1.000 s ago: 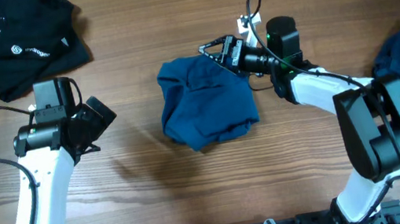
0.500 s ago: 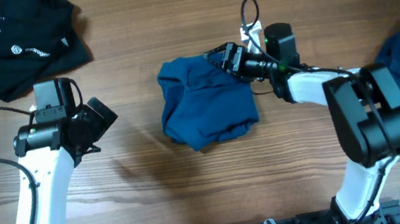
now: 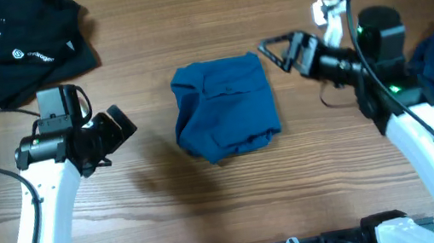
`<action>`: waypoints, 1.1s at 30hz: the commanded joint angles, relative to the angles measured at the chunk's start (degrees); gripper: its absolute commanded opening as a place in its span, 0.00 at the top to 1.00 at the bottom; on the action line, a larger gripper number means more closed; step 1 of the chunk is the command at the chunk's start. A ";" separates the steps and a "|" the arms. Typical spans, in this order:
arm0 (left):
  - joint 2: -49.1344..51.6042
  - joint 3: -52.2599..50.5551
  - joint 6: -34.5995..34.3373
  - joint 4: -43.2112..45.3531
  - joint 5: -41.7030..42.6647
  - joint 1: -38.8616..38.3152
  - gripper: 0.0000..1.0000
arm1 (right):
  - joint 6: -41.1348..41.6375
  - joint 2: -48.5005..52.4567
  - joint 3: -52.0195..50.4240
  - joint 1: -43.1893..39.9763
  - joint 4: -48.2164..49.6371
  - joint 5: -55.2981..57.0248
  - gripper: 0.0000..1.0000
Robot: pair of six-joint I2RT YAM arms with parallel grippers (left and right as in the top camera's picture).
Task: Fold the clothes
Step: 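Move the left gripper to the bundle's left side and grasp it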
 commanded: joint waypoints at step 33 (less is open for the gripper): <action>25.57 -0.17 22.40 20.83 35.06 -5.53 0.00 | -8.66 0.70 -2.29 -0.55 -20.04 15.69 0.00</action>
